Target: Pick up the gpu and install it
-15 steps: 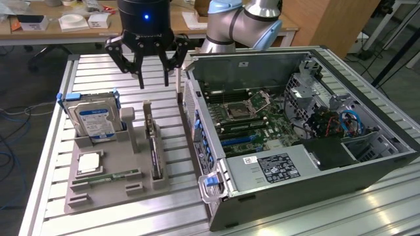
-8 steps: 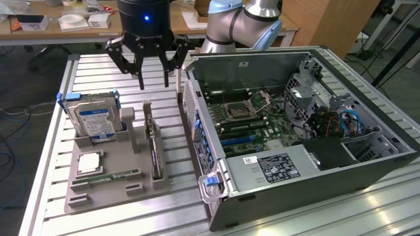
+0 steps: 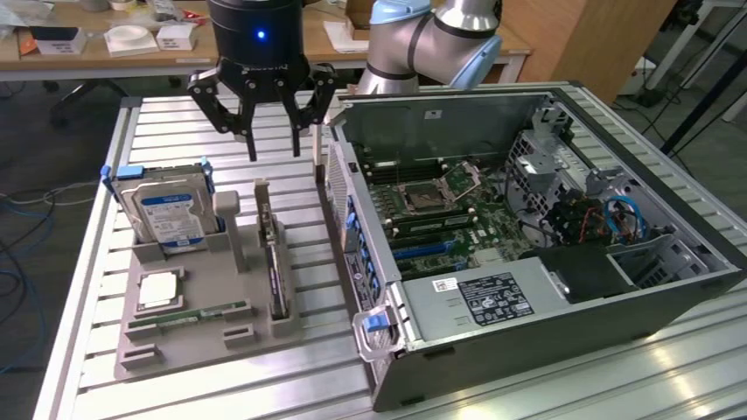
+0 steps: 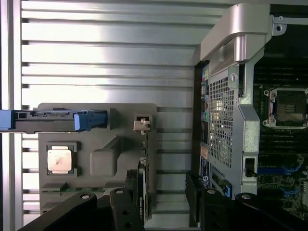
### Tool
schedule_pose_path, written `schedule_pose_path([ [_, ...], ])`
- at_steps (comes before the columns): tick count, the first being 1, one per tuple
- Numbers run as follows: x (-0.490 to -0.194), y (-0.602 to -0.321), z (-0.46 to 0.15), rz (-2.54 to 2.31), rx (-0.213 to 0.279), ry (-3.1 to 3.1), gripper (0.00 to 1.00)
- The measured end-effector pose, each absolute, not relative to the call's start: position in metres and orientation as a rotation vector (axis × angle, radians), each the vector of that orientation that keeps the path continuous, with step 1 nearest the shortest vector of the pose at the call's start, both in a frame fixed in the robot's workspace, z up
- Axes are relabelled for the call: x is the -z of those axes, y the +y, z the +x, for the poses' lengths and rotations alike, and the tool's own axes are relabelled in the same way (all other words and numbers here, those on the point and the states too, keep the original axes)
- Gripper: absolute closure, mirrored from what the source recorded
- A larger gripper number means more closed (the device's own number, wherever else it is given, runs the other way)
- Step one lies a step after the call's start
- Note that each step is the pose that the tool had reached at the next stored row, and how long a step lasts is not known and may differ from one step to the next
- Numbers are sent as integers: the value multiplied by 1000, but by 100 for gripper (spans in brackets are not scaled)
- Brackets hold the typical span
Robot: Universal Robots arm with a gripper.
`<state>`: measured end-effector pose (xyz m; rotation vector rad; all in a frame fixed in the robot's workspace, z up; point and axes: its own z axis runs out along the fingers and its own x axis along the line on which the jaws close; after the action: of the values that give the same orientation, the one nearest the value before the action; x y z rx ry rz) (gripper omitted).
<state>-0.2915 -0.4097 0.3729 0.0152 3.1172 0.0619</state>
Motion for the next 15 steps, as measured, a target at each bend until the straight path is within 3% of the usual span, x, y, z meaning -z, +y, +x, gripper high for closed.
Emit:
schedule_pose_path([
  [15, -371, -415, -292, 15, -61, 3117, 47],
])
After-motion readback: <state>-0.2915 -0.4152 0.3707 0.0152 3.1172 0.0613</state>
